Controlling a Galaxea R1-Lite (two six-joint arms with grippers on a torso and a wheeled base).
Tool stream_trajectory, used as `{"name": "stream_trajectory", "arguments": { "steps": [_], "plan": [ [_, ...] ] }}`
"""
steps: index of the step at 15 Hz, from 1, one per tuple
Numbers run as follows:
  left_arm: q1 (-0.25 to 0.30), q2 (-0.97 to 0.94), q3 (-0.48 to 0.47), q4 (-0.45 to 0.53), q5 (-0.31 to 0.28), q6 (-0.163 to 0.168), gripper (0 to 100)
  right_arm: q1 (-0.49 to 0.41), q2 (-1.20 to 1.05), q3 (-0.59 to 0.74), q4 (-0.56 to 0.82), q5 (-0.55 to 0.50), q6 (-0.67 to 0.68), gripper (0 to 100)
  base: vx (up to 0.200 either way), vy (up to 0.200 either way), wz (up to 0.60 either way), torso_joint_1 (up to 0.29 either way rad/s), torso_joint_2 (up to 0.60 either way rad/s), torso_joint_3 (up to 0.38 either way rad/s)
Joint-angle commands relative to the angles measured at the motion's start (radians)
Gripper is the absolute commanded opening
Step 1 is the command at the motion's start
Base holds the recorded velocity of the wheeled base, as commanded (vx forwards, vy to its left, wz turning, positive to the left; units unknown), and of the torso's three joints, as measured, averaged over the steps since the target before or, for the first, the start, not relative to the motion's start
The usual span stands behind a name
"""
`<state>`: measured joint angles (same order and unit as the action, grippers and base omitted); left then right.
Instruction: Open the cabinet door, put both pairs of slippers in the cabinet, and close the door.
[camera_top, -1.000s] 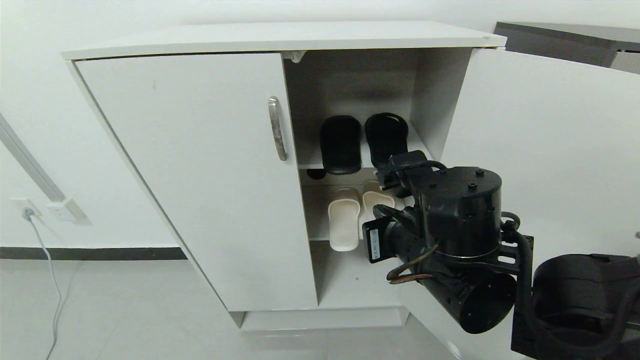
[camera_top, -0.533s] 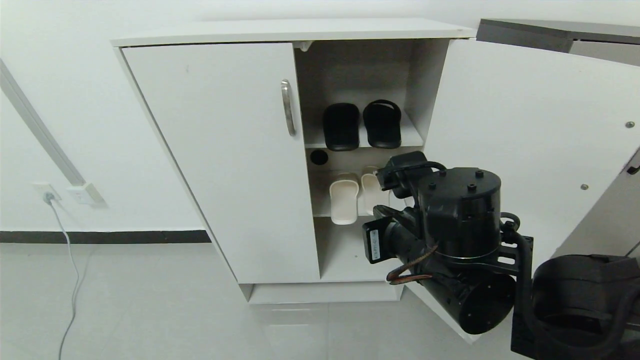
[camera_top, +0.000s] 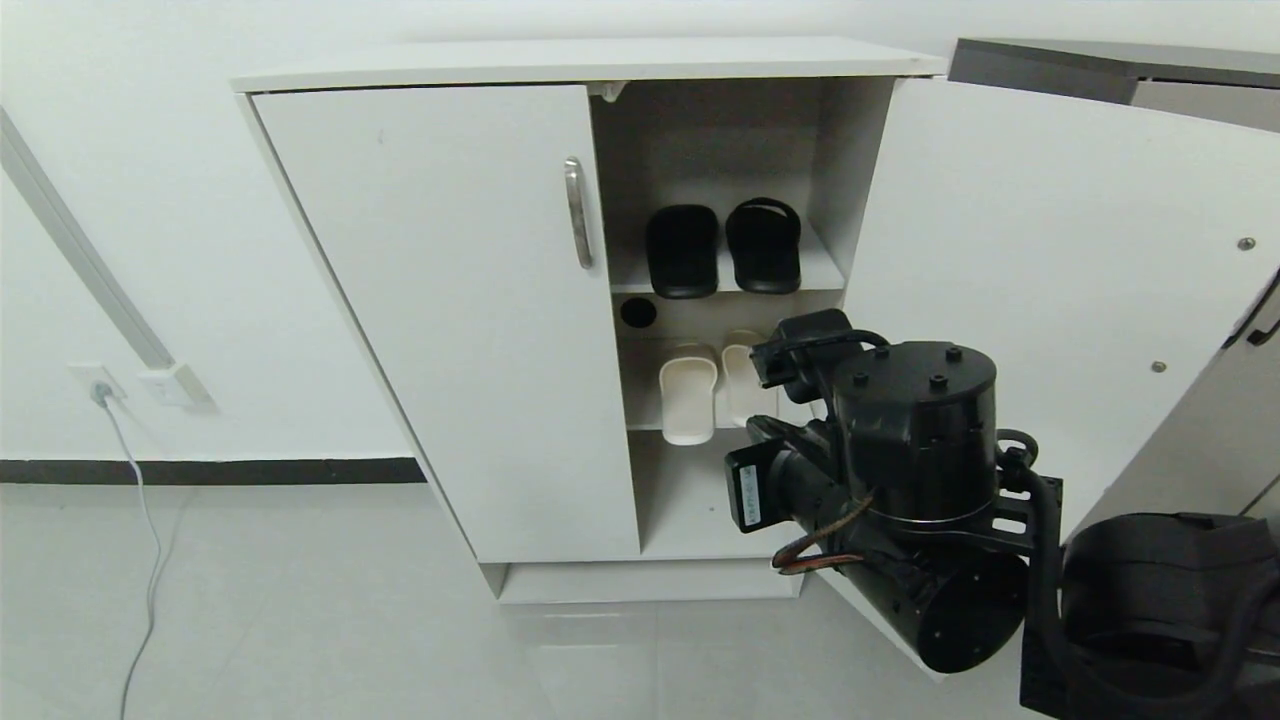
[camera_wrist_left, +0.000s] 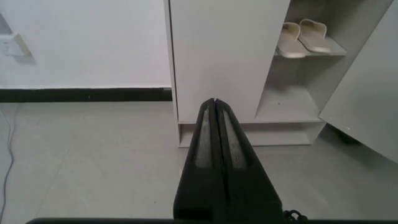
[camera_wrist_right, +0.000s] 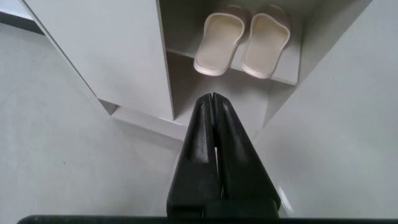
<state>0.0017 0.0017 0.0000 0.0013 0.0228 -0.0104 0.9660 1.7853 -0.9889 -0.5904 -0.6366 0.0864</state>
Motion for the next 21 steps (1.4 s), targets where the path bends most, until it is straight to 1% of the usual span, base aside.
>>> {"name": "stream_trajectory", "arguments": {
  "steps": [1, 8, 9, 12, 15, 21],
  "plan": [
    [0.000, 0.000, 0.000, 0.000, 0.000, 0.000, 0, 0.000, 0.002, 0.001, 0.000, 0.000, 0.000, 0, 0.000, 0.000, 0.00, 0.000, 0.00, 0.000],
    [0.000, 0.000, 0.000, 0.000, 0.000, 0.000, 0, 0.004, 0.000, -0.002, 0.000, 0.003, 0.001, 0, 0.000, 0.000, 0.00, 0.000, 0.00, 0.000],
    [0.000, 0.000, 0.000, 0.000, 0.000, 0.000, 0, 0.004, -0.001, -0.002, 0.000, 0.003, 0.001, 0, 0.000, 0.000, 0.00, 0.007, -0.15, -0.188],
    [0.000, 0.000, 0.000, 0.000, 0.000, 0.000, 0, 0.004, 0.000, 0.000, 0.000, 0.003, 0.001, 0, 0.000, 0.000, 0.00, 0.012, -0.20, -0.334],
    [0.000, 0.000, 0.000, 0.000, 0.000, 0.000, 0, 0.004, 0.000, 0.000, 0.000, 0.003, 0.001, 0, 0.000, 0.000, 0.00, 0.041, -0.53, -0.373],
    [0.000, 0.000, 0.000, 0.000, 0.000, 0.000, 0, 0.004, -0.001, 0.000, 0.000, 0.002, 0.001, 0, 0.000, 0.000, 0.00, 0.119, -0.47, -0.347]
  ]
}}
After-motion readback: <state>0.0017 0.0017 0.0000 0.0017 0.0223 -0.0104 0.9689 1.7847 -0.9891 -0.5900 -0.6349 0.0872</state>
